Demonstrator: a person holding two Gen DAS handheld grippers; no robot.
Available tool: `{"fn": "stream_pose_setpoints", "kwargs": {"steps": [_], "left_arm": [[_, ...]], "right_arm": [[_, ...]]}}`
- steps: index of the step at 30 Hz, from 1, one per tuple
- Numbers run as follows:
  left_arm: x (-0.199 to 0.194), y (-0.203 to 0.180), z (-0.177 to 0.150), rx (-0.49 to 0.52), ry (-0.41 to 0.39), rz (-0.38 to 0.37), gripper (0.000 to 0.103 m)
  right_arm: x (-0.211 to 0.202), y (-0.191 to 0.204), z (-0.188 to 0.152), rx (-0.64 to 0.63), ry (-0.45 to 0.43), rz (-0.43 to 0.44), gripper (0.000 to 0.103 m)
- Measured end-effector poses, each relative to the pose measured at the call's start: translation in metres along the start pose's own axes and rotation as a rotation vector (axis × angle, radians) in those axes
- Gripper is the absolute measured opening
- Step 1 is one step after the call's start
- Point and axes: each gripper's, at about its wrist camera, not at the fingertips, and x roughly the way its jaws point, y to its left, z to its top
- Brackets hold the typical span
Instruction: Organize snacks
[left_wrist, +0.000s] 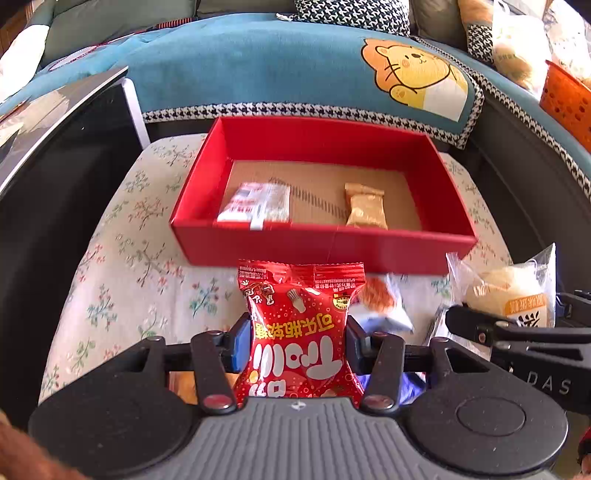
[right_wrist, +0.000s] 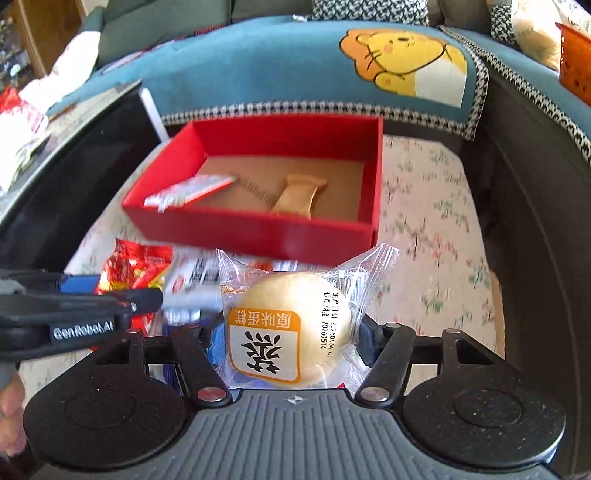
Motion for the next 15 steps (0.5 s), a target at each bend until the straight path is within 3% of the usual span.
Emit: {"fn": "stream_pose_setpoints", "kwargs": {"steps": [15], "left_arm": [[0.023, -0.011, 0.050, -0.004, -0.042, 0.018, 0.091]], "right_arm": [[0.019, -0.016, 0.053, 0.049, -0.072, -0.033, 0.071]]}}
